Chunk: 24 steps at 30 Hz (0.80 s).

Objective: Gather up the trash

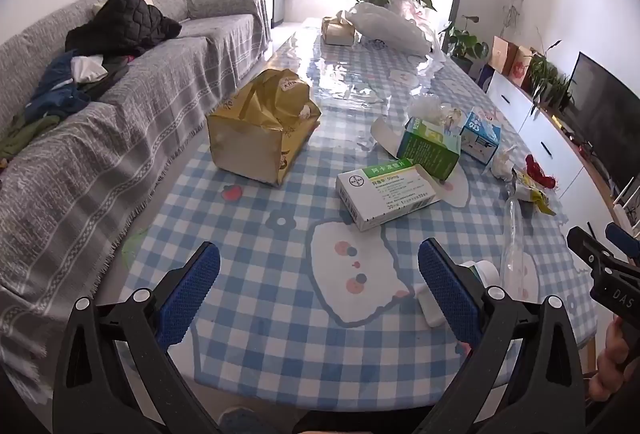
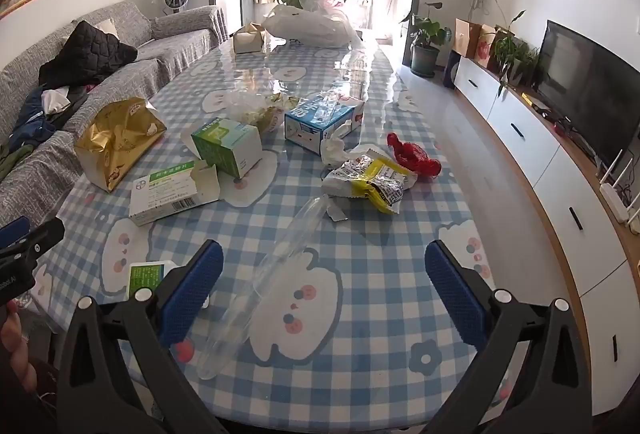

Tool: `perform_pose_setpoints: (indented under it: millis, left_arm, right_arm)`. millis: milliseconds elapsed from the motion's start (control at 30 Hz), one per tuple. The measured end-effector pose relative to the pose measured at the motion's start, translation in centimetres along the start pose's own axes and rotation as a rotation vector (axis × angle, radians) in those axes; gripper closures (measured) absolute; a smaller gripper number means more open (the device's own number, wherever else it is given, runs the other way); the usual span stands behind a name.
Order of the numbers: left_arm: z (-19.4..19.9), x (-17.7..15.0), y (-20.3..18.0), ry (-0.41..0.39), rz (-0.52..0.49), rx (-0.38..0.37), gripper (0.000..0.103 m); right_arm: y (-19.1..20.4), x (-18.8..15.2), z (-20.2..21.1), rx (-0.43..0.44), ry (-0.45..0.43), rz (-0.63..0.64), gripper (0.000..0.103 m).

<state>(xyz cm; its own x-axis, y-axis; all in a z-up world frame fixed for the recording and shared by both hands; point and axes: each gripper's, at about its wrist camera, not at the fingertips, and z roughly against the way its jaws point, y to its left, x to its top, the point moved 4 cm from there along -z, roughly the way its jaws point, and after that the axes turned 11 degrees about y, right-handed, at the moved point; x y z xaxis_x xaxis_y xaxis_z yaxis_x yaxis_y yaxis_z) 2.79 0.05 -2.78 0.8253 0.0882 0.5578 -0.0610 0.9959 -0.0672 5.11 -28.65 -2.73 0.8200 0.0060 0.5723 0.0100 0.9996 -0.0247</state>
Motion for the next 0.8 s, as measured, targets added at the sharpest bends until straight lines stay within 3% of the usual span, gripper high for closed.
perform_pose_setpoints:
  millis: [800]
  left_arm:
    - [-0.5, 0.1, -0.5, 0.010, -0.031, 0.009, 0.006]
  right_arm:
    - [-0.3, 0.0, -0.4, 0.005, 0.001, -0.003, 0.006]
